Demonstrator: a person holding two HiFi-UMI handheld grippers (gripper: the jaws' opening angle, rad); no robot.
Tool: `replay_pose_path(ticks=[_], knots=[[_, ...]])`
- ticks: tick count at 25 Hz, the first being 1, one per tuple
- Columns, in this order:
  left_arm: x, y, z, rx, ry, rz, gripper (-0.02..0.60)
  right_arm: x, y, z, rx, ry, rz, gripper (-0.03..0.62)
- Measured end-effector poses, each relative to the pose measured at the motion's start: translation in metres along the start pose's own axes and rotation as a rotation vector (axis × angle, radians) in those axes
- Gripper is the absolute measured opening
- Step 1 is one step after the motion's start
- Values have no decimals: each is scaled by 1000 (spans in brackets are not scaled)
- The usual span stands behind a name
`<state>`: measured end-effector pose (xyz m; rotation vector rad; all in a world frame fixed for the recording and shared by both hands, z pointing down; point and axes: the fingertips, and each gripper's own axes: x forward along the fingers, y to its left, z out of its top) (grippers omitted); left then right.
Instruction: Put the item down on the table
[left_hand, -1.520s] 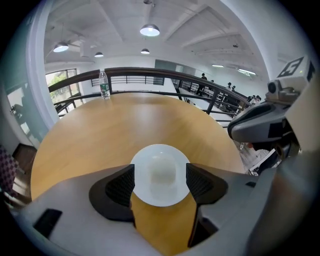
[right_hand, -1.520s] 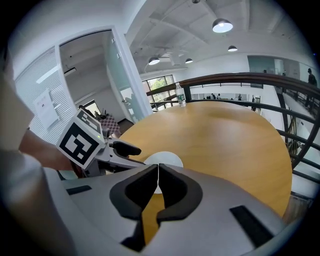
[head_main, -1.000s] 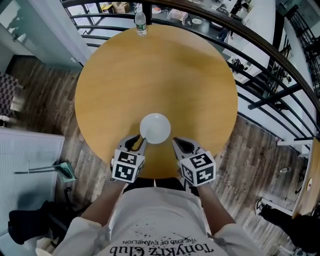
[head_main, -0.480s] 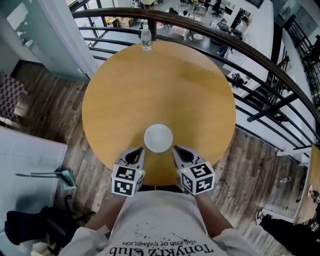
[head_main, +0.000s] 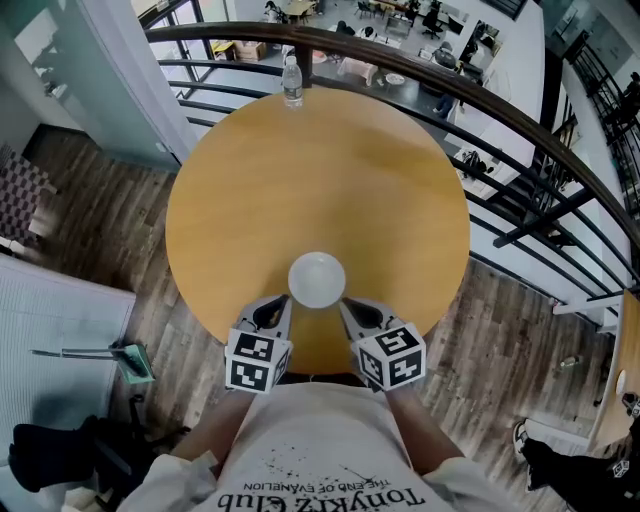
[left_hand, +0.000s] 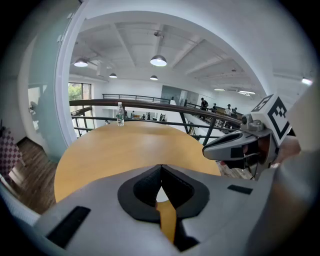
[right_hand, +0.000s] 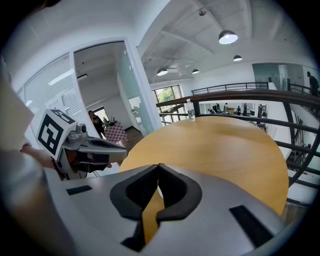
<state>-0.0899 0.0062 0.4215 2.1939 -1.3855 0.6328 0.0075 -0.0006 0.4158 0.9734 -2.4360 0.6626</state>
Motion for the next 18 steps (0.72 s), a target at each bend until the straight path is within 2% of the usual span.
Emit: replay_pose_path(ticks=[18], knots=[[2,-9,3,23,13,-31,23,-5,0,2,2,-20,8,26]])
